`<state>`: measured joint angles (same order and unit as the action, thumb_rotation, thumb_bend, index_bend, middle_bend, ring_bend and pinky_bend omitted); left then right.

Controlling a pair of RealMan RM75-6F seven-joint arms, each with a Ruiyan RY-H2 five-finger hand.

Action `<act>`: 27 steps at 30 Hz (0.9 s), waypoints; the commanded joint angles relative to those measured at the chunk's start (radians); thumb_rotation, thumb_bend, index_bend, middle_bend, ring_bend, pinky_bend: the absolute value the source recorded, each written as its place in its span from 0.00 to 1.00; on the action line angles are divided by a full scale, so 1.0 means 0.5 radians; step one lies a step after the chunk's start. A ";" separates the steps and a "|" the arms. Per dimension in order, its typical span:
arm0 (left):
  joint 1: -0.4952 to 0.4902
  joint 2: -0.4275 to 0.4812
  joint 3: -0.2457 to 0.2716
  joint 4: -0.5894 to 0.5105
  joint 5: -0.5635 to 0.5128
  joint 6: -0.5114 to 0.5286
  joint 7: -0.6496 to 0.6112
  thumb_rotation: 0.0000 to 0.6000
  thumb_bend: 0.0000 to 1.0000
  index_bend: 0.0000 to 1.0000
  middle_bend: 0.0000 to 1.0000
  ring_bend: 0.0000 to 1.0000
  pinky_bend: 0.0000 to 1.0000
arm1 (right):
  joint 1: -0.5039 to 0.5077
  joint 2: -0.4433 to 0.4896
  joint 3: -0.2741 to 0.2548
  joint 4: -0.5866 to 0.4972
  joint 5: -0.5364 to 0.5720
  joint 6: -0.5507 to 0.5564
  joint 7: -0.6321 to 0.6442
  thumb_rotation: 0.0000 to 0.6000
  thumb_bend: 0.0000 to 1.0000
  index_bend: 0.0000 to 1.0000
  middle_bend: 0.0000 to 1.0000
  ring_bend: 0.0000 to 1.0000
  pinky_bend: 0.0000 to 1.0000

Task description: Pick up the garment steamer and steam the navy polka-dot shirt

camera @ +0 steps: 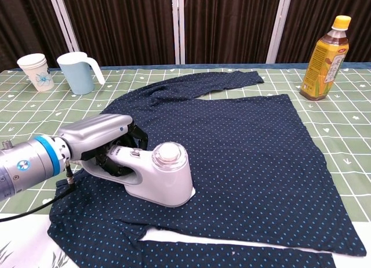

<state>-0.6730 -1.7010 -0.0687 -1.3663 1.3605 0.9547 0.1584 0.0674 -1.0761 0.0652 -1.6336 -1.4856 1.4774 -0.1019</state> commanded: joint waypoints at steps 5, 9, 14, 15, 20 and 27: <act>0.014 0.006 0.021 0.025 0.025 0.012 -0.032 1.00 0.64 0.97 0.83 0.75 0.99 | 0.001 -0.001 -0.002 -0.001 -0.004 0.000 -0.004 1.00 0.00 0.00 0.00 0.00 0.00; 0.021 0.021 0.030 0.034 0.031 0.010 -0.056 1.00 0.64 0.97 0.83 0.75 0.98 | 0.000 0.000 -0.001 -0.001 -0.002 0.000 -0.004 1.00 0.00 0.00 0.00 0.00 0.00; 0.033 0.039 0.038 0.054 0.043 0.020 -0.090 1.00 0.64 0.97 0.83 0.75 0.99 | 0.000 -0.001 -0.003 -0.002 -0.004 0.000 -0.010 1.00 0.00 0.00 0.00 0.00 0.00; 0.036 0.045 0.039 0.057 0.047 0.025 -0.098 1.00 0.64 0.97 0.83 0.75 0.99 | 0.000 -0.002 -0.003 -0.002 -0.004 0.001 -0.011 1.00 0.00 0.00 0.00 0.00 0.00; 0.055 0.078 0.050 0.082 0.070 0.051 -0.137 1.00 0.64 0.97 0.83 0.75 0.99 | 0.000 -0.004 -0.004 -0.003 -0.006 0.001 -0.015 1.00 0.00 0.00 0.00 0.00 0.00; 0.080 0.102 0.074 0.130 0.097 0.065 -0.204 1.00 0.64 0.97 0.83 0.75 0.99 | -0.001 -0.009 -0.008 -0.008 -0.014 0.006 -0.038 1.00 0.00 0.00 0.00 0.00 0.00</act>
<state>-0.6359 -1.6528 -0.0346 -1.3053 1.4053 0.9848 0.0607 0.0670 -1.0805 0.0610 -1.6374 -1.4925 1.4803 -0.1205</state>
